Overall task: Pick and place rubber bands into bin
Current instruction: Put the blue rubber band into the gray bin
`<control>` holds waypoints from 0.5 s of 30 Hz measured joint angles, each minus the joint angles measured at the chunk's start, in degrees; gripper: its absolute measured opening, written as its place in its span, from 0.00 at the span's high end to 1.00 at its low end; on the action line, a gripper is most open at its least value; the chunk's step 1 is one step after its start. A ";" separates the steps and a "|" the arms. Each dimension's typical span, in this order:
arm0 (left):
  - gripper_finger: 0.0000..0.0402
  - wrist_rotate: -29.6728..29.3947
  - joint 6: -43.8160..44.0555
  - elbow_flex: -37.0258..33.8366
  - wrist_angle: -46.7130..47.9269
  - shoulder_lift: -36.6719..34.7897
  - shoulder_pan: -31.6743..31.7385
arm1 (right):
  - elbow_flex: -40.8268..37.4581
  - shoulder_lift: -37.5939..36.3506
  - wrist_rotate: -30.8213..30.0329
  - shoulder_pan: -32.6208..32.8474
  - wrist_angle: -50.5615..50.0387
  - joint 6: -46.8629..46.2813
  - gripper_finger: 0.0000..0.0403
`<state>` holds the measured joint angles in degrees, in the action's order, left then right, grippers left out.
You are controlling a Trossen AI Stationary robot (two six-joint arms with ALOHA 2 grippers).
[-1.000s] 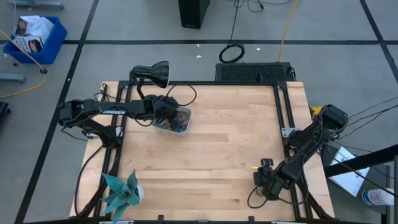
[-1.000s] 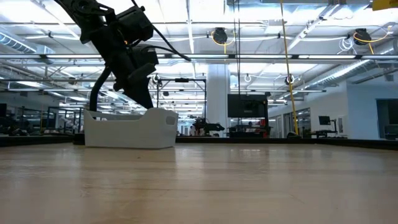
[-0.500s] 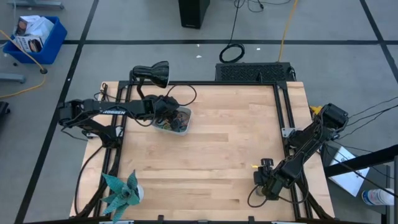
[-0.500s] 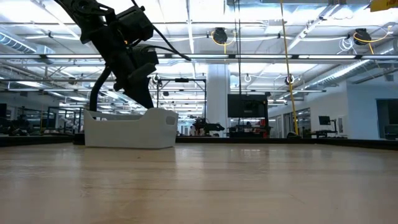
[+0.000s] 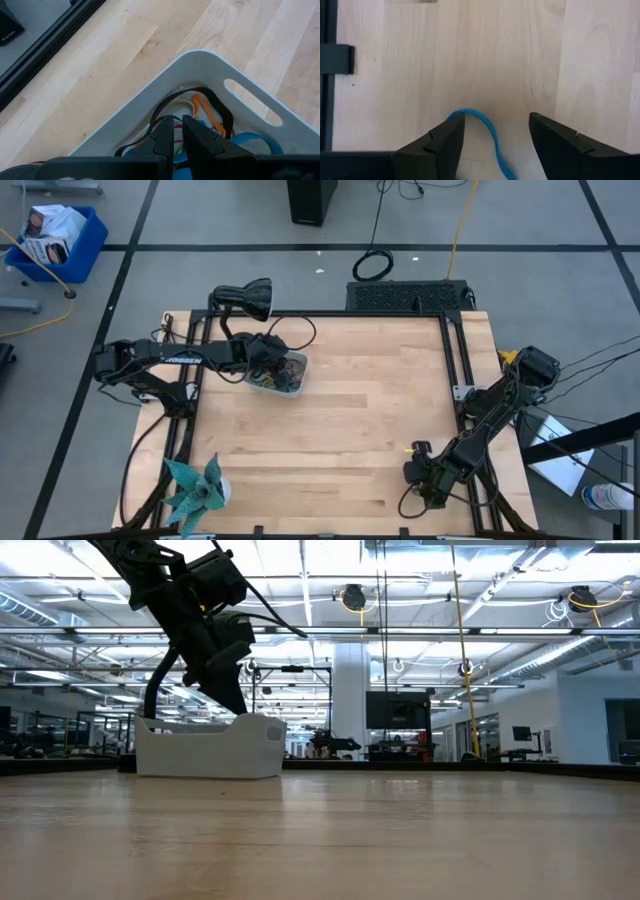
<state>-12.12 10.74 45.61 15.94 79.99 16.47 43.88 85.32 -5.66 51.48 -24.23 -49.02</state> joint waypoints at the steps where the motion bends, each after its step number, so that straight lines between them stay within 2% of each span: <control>1: 0.88 0.00 0.00 0.00 0.00 0.00 0.02 | 0.00 0.00 -0.39 0.00 0.00 1.10 0.46; 15: 0.88 -0.02 -0.02 0.01 0.00 0.02 0.02 | -5.20 -0.35 1.48 1.11 5.01 5.78 0.48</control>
<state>-12.14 10.72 45.62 15.95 80.00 16.49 38.68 84.97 -4.19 52.60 -19.22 -43.24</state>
